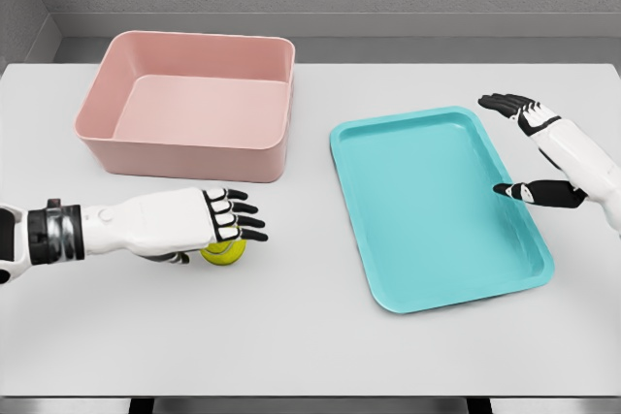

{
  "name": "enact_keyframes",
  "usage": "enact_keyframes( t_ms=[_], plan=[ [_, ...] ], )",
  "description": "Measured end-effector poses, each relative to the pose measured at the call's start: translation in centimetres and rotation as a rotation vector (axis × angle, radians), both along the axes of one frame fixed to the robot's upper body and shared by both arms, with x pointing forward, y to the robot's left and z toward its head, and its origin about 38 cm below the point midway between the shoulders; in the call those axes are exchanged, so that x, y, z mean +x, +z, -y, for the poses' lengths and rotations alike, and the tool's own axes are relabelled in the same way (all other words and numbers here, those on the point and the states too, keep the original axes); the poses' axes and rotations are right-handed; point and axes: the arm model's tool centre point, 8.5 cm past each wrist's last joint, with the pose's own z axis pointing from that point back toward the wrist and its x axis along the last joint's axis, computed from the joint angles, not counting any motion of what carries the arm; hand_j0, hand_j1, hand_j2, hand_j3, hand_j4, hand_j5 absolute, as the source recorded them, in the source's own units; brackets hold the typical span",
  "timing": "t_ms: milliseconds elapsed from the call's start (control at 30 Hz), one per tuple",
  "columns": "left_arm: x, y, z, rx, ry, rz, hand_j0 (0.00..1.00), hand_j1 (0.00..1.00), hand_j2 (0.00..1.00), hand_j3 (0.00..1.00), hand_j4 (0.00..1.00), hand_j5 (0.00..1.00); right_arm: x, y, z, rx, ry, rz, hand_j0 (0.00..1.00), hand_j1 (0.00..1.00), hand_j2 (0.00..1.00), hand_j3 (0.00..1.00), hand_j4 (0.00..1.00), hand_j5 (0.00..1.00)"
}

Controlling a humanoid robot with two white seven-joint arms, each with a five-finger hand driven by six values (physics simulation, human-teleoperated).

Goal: Put the tennis from the blue tray into the pink basket with both arms

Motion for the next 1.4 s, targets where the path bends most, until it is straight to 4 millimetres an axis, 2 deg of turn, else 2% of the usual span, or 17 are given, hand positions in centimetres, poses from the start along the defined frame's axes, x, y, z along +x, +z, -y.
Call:
enact_keyframes(
  t_ms=[433, 700, 1233, 1367, 1400],
  plan=[
    [0.7, -0.6, -0.4, 0.007, 0.023, -0.01, 1.0, 1.0, 1.0, 1.0, 1.0, 1.0, 0.0, 0.0, 0.1, 0.001, -0.002, 0.0, 1.0, 1.0, 1.0, 1.0, 1.0, 1.0],
    [1.5, -1.0, 0.1, 0.006, 0.026, -0.013, 1.0, 1.0, 1.0, 1.0, 1.0, 1.0, 0.0, 0.0, 0.1, 0.001, -0.003, -0.002, 1.0, 1.0, 1.0, 1.0, 1.0, 1.0],
    [1.7, -2.8, 0.1, 0.018, 0.038, -0.055, 1.0, 1.0, 1.0, 1.0, 1.0, 1.0, -0.1, 0.0, 0.1, 0.002, -0.003, -0.001, 1.0, 1.0, 1.0, 1.0, 1.0, 1.0],
    [1.6, -3.0, 0.1, 0.023, 0.038, -0.062, 0.91, 0.91, 0.91, 0.91, 0.91, 0.91, -0.1, 0.0, 0.1, 0.001, -0.004, -0.001, 1.0, 1.0, 1.0, 1.0, 1.0, 1.0],
    [1.6, -3.1, 0.1, 0.026, 0.038, -0.064, 0.85, 0.85, 0.85, 0.85, 0.85, 0.85, -0.1, 0.0, 0.1, 0.001, -0.004, -0.001, 1.0, 1.0, 1.0, 1.0, 1.0, 1.0]
  ],
)
